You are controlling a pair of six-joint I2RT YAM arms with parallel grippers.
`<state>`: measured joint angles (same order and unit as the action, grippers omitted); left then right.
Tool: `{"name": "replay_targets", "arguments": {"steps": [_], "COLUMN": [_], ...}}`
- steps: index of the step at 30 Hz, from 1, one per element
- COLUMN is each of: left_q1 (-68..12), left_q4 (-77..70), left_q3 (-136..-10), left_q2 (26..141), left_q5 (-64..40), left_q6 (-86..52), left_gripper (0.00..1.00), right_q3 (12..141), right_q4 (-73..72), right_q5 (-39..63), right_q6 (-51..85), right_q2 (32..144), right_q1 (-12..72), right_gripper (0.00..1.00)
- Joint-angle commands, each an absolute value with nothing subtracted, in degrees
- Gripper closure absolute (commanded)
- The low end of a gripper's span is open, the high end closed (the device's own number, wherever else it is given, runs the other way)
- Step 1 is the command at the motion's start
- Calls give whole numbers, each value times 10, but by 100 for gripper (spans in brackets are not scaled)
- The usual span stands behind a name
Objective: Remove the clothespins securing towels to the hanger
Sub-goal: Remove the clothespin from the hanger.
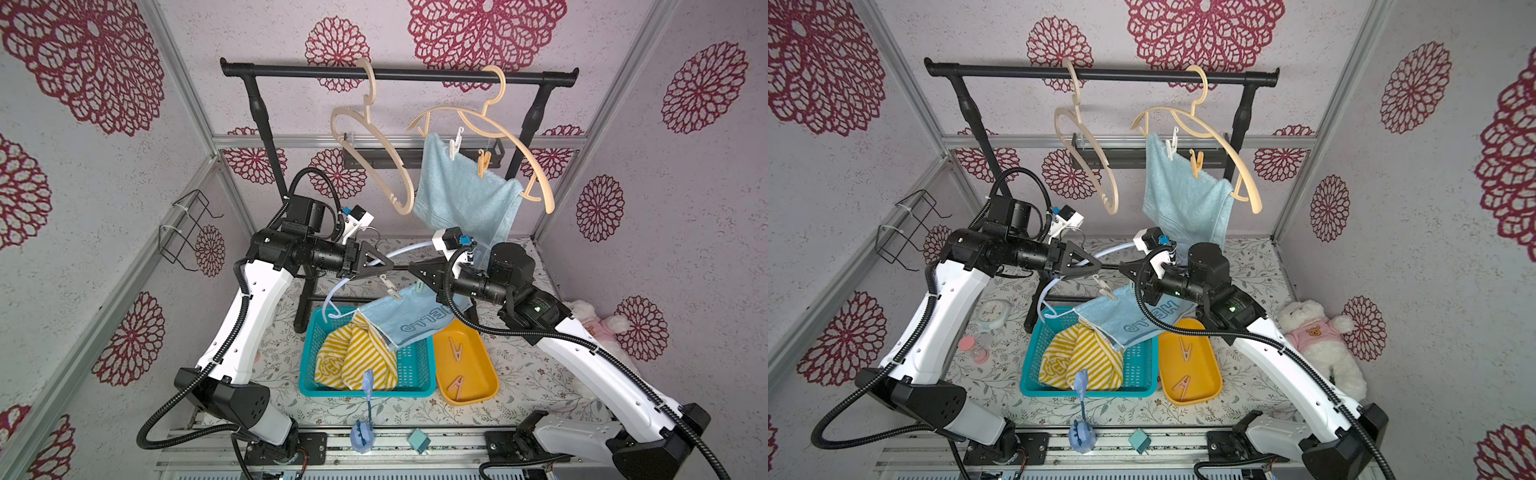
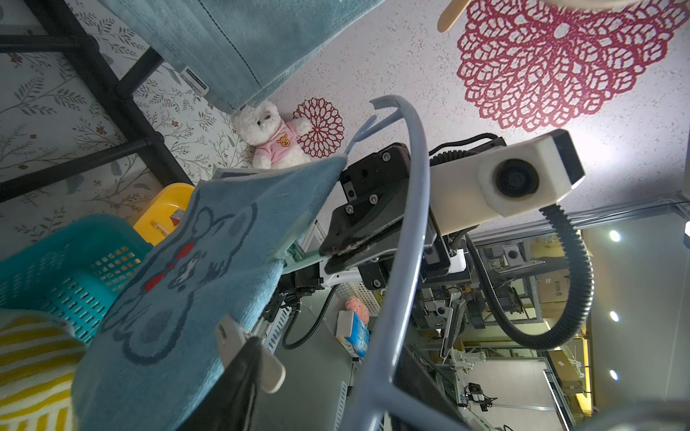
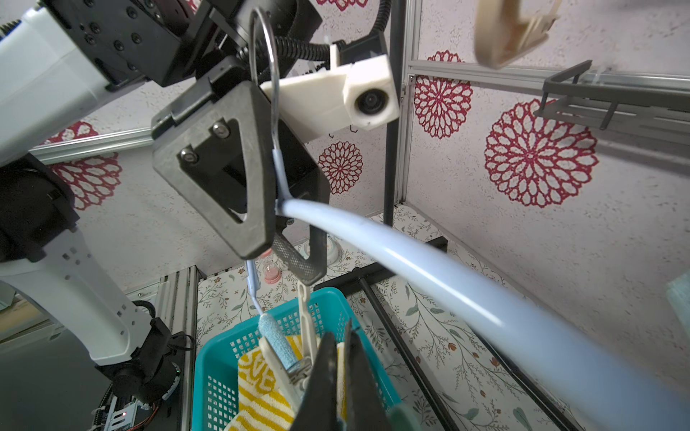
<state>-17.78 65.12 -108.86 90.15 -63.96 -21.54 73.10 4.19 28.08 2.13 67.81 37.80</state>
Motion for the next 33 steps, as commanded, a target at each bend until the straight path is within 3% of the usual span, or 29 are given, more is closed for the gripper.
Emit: {"name": "replay_targets", "arguments": {"steps": [1,33], "left_q1": [-170,-166], "left_q4": [693,756], "left_q3": [-1088,-1096], "left_q2": [908,918], "left_q5": [-588,-511], "left_q6": [-197,-149], "left_gripper": [100,100], "right_q3": [743,685], "right_q4": [-31,-154], "right_q5": [237,203], "right_q6": [38,130], "right_q2": [630,568], "right_q1": [359,300], "right_gripper": [100,100]}}
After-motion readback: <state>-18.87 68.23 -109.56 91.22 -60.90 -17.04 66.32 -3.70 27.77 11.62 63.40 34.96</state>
